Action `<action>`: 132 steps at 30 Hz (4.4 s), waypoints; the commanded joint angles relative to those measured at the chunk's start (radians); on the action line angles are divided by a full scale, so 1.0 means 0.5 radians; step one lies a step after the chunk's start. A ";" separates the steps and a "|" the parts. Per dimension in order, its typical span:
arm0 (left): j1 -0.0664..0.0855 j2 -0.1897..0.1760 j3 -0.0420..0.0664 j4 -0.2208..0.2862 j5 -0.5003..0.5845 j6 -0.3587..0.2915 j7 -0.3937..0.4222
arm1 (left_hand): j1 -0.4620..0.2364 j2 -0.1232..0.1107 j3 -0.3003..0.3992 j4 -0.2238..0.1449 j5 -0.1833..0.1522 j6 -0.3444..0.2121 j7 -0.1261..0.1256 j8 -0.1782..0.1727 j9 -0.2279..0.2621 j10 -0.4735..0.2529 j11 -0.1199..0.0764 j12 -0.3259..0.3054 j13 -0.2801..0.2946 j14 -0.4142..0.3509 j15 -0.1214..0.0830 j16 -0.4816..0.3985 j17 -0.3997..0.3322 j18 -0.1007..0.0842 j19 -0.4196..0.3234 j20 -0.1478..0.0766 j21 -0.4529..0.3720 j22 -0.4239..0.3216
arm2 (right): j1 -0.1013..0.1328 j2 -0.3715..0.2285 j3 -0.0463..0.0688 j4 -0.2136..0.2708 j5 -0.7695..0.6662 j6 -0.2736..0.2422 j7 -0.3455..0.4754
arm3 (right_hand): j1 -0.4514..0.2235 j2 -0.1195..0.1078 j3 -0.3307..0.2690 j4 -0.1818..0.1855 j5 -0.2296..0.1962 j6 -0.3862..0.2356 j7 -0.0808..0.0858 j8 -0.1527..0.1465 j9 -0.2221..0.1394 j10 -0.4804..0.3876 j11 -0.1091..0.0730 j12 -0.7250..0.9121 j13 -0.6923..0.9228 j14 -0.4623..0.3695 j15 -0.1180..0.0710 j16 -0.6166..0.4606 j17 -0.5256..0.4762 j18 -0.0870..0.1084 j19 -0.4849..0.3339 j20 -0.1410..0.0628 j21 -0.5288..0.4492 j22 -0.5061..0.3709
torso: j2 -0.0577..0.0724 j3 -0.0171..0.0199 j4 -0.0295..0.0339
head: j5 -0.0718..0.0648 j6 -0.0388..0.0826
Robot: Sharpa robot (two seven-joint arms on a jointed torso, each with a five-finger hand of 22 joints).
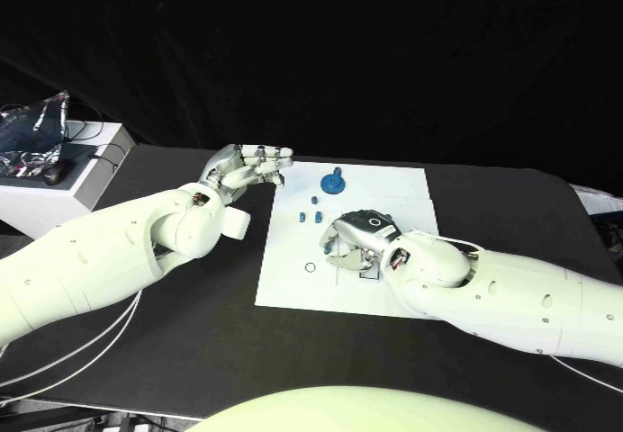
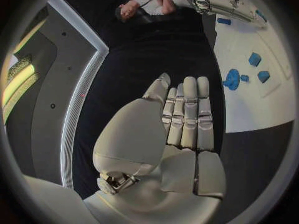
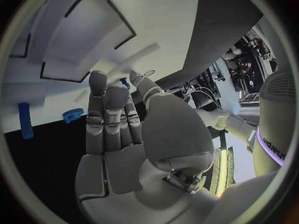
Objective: Assemble the parts on the task board
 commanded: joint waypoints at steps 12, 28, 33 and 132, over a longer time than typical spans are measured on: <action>0.000 -0.001 0.002 0.003 -0.005 0.028 -0.004 | -0.012 -0.007 -0.001 -0.007 0.006 -0.014 -0.001 -0.001 0.000 -0.031 0.004 -0.003 -0.002 0.003 0.006 -0.012 -0.002 -0.016 0.014 0.002 -0.018 0.004 | -0.001 -0.116 0.004 0.112 0.002 -0.214 0.023 | 0.136 -0.053 -0.169 0.154 0.011 -0.050 -0.007 -0.010 -0.003 -0.078 0.016 -0.001 0.001 0.008 0.012 -0.030 0.000 0.007 0.064 0.007 -0.127 -0.005 | -0.001 0.0022 -0.001 | -0.009 0.008; -0.001 -0.007 0.002 0.004 -0.005 0.040 0.003 | -0.012 -0.007 -0.003 -0.008 0.005 -0.018 -0.001 0.000 0.001 -0.041 0.006 0.006 -0.002 0.002 0.007 -0.013 -0.003 -0.014 0.017 0.004 -0.027 0.006 | 0.202 -0.468 0.074 0.196 0.410 -0.017 0.034 | 0.073 -0.055 -0.053 0.060 0.055 -0.106 0.026 -0.010 -0.001 0.132 -0.021 -0.009 0.001 0.007 -0.009 0.051 0.048 -0.006 0.089 -0.017 -0.116 0.102 | -0.001 0.0021 -0.009 | -0.075 0.073; -0.001 -0.006 0.002 0.003 -0.005 0.043 0.005 | -0.012 -0.007 -0.003 -0.008 0.005 -0.018 -0.001 0.000 0.001 -0.041 0.006 0.006 -0.002 0.002 0.007 -0.013 -0.003 -0.014 0.017 0.004 -0.027 0.006 | 0.246 -0.507 0.078 0.139 0.390 0.107 0.040 | 0.096 -0.037 -0.175 0.057 0.053 -0.098 0.002 -0.011 -0.002 0.076 -0.014 -0.008 0.002 0.002 -0.001 0.063 0.053 0.004 0.094 -0.007 -0.125 0.101 | -0.002 0.0031 -0.011 | -0.084 0.080; -0.003 0.045 0.001 -0.046 -0.010 0.033 -0.011 | -0.012 0.000 -0.006 -0.014 0.005 -0.017 -0.001 0.000 0.001 -0.051 0.005 0.025 -0.002 0.003 0.007 -0.010 -0.004 -0.011 0.030 0.005 -0.055 0.035 | 0.089 -0.008 0.045 0.222 0.147 0.060 0.018 | 0.069 0.147 0.538 -0.104 -0.268 0.264 -0.006 0.001 0.028 0.508 -0.122 -0.014 0.007 0.012 -0.080 0.066 0.085 -0.053 0.024 -0.089 0.192 0.127 | -0.011 -0.0076 -0.004 | 0.039 0.044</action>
